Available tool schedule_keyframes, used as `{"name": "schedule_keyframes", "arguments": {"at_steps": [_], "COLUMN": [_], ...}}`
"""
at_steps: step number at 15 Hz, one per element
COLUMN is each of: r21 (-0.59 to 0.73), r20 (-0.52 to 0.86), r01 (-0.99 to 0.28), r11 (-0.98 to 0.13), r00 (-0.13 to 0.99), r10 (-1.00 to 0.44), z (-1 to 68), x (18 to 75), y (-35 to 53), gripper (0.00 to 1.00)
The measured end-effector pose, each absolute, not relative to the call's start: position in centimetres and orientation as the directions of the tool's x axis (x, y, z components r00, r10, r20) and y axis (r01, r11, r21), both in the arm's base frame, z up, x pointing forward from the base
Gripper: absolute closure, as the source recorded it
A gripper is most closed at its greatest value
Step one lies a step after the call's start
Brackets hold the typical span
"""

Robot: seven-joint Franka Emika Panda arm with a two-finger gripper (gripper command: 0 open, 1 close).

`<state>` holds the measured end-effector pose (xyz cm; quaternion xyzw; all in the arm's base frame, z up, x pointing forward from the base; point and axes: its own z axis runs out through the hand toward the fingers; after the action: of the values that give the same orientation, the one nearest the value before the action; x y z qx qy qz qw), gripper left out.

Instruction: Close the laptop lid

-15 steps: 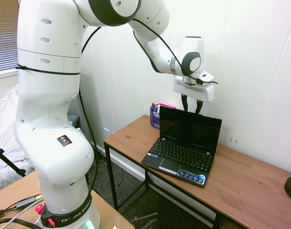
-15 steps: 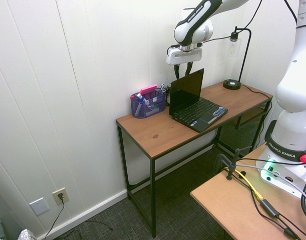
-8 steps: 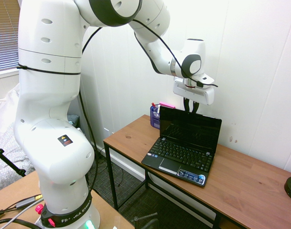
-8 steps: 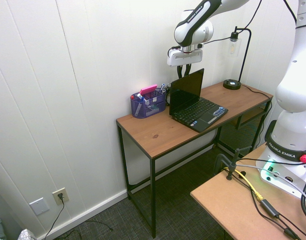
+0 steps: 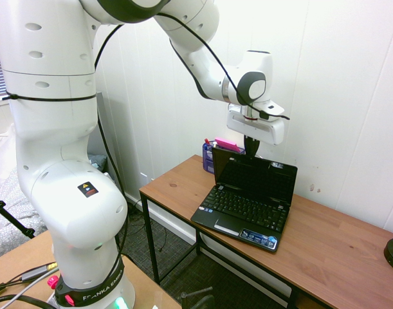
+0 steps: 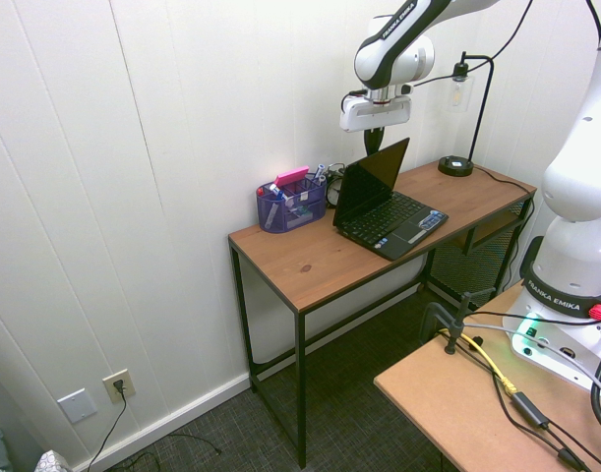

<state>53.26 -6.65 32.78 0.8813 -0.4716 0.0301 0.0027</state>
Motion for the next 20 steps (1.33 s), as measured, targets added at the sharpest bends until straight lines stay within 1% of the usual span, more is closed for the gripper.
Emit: {"name": "schedule_keyframes", "arguments": {"at_steps": [11,16,20], "r21": [0.012,0.021,0.022], "r20": [-0.042,-0.078,-0.086], "r01": [-0.858,-0.868,-0.868], "r11": [-0.514,-0.496,-0.496], "r00": [0.513,0.493,0.493], "r10": [-0.857,-0.866,-0.866], "z": [26.1,22.4,21.5], "x": [47.4,46.7,46.6], "y": [-9.4,-10.8,-10.8], "gripper": [1.00,1.00,1.00]}}
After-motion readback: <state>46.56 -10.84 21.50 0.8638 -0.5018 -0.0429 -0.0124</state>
